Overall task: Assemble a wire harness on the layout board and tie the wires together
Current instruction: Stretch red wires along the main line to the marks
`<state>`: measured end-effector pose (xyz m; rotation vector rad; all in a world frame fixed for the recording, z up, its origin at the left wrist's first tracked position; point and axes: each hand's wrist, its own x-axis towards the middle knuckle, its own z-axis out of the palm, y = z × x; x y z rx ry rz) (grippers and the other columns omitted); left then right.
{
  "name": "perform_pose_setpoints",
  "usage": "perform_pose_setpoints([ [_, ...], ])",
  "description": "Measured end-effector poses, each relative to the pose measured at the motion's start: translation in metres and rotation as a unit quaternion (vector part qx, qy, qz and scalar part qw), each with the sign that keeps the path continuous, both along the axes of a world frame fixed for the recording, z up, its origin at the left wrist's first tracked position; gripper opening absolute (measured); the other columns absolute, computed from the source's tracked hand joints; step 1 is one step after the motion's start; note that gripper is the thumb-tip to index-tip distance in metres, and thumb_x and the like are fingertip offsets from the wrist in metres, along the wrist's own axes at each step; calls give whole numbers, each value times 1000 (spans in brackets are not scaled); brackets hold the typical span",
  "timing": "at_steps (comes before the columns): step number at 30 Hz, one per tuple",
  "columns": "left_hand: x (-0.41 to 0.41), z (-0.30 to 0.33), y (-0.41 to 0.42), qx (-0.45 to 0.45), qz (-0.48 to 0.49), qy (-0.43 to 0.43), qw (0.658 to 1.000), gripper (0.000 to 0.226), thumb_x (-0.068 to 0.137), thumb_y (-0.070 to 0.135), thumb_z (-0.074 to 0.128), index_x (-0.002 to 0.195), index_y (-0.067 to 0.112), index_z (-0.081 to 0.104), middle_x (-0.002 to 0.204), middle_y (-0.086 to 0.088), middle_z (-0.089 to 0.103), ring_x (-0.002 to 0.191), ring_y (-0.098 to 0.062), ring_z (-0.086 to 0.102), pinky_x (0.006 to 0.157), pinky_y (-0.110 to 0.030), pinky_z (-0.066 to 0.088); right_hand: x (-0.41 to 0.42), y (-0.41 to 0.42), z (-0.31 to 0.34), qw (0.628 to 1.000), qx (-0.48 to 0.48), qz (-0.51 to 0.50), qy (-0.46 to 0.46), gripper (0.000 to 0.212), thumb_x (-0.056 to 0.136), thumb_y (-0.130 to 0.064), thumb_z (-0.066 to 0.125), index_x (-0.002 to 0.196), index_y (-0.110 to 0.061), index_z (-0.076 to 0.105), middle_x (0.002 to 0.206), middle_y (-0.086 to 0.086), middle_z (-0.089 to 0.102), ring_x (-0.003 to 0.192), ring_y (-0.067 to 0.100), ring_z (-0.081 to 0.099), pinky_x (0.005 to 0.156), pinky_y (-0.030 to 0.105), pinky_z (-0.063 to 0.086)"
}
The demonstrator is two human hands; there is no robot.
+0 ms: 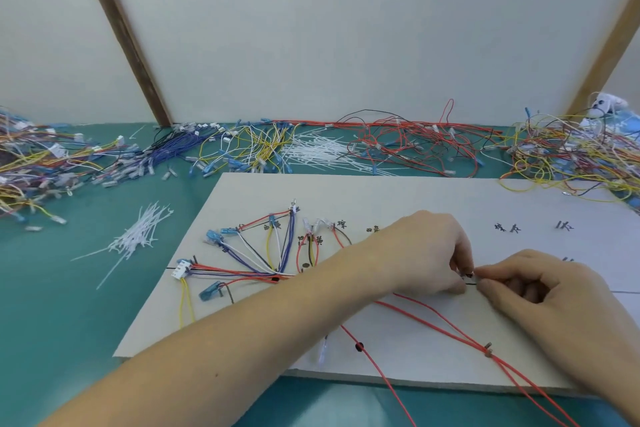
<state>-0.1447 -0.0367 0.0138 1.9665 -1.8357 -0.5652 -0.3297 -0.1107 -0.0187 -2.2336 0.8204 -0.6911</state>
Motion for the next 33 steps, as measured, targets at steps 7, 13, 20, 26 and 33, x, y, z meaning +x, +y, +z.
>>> perform_pose_setpoints([
  [7, 2, 13, 18, -28, -20, -72, 997, 29, 103, 16, 58, 130, 14, 69, 129, -8, 70, 120, -29, 60, 101, -39, 49, -7, -16, -18, 998, -8, -27, 57, 28, 80, -62, 73, 106, -52, 72, 81, -14, 69, 61, 8, 58, 52, 12, 45],
  [13, 70, 34, 105, -187, 118, 87, 971, 25, 99, 5, 62, 120, 14, 74, 104, 1, 77, 96, -10, 69, 81, -16, 52, -18, -35, -40, 997, -23, -59, 37, 21, 87, -67, 59, 101, -55, 69, 97, -22, 64, 88, 5, 61, 77, 31, 49],
  [20, 159, -3, 227, -296, 395, 144, 858, 24, 95, 11, 72, 98, 34, 78, 91, 5, 77, 81, -9, 65, 83, -46, 54, 42, 88, 18, 998, -43, 46, 20, 28, 77, -54, 54, 101, -57, 69, 99, -18, 68, 83, 10, 61, 75, 42, 50],
  [26, 144, -53, 259, -257, 441, 157, 846, 14, 82, 40, 75, 96, 39, 78, 81, 7, 71, 64, -6, 54, 61, -25, 43, 101, 175, 37, 973, -66, 211, -66, 26, 70, -21, 75, 91, -37, 73, 79, -21, 68, 52, -4, 57, 48, 6, 44],
  [33, 141, -55, 258, -251, 391, 124, 877, 9, 85, 26, 78, 89, 33, 81, 88, 14, 70, 78, -11, 60, 68, -31, 46, 155, 227, 27, 950, -92, 265, 140, 36, 98, -57, 53, 121, -30, 57, 112, -9, 59, 110, 19, 59, 88, 31, 50],
])
